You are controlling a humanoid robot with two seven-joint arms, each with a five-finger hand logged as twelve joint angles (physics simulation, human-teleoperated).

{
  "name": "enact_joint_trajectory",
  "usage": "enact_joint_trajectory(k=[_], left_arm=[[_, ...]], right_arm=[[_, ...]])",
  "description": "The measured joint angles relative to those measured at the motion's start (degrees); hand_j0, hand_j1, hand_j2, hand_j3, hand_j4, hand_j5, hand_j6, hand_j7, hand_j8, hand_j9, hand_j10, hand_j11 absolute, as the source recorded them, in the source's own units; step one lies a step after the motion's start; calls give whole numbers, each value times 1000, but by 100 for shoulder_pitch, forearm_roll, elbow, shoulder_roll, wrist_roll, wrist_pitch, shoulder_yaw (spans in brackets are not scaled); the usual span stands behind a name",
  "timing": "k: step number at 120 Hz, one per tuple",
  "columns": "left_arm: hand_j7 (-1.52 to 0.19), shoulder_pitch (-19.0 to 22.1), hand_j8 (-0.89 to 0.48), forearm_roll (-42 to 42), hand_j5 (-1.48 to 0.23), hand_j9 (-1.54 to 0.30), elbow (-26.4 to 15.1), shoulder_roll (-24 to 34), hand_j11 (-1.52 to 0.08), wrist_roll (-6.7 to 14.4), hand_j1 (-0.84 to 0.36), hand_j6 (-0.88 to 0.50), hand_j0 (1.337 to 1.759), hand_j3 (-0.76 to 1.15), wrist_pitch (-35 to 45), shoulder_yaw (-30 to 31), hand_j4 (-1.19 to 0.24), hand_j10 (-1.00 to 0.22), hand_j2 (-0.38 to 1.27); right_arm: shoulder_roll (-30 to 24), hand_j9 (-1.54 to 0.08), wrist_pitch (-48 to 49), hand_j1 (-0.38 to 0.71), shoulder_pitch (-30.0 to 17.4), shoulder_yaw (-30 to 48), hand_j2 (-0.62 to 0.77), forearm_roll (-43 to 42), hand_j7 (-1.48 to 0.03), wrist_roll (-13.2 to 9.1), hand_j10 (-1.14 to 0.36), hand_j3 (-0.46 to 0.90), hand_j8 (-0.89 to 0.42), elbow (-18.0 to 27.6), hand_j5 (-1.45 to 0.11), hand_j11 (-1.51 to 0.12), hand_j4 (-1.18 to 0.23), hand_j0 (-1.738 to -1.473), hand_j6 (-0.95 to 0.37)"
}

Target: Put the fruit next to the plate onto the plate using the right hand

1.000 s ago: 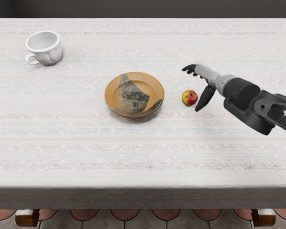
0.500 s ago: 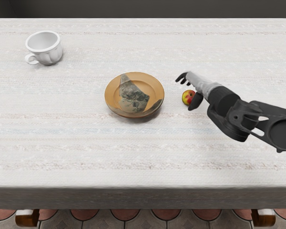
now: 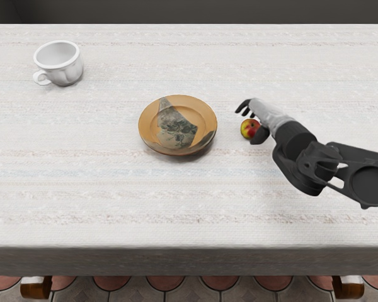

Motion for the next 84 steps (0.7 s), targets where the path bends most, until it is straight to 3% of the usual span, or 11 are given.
enact_joint_trajectory(k=[45,84], left_arm=[[-318,0,-245,0,-318,-318,0,0,-318,0,55,-245,1658,0,0,0,-245,-245,49],[-318,0,-245,0,-318,-318,0,0,-318,0,55,-245,1658,0,0,0,-245,-245,49]], right_arm=[[101,-525,-51,127,-15,-21,-70,12,-523,23,-414,0,-474,-297,-504,-525,-426,-1658,-415],[392,-519,-57,127,-29,-23,-75,68,-519,56,-403,0,-417,-681,-515,-519,-405,-1658,-404]])
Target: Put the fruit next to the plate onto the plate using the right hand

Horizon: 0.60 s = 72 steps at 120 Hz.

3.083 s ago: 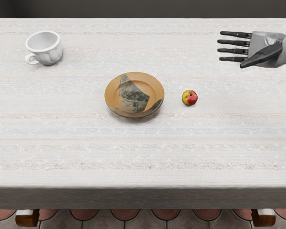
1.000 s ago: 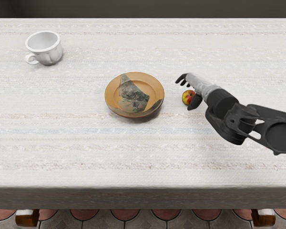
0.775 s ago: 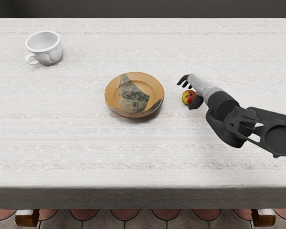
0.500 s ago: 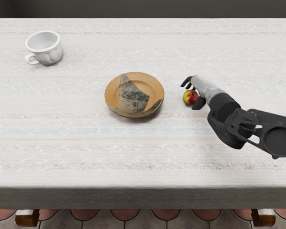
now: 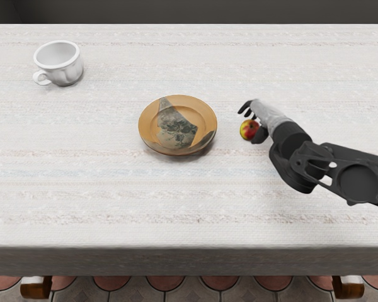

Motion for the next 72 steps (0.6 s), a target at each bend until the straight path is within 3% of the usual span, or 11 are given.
enact_joint_trajectory(k=[44,72], left_arm=[[-318,0,-245,0,-318,-318,1,0,-318,0,55,-245,1658,0,1,0,-245,-245,49],[-318,0,-245,0,-318,-318,1,0,-318,0,55,-245,1658,0,1,0,-245,-245,49]], right_arm=[[148,-580,-11,184,-39,-14,-86,-5,-580,1,-448,0,-448,-140,-580,-580,-448,-1658,-449],[173,-729,-5,260,-74,-12,-45,-20,-725,-4,-557,-1,-343,-232,-731,-729,-555,-1653,-396]])
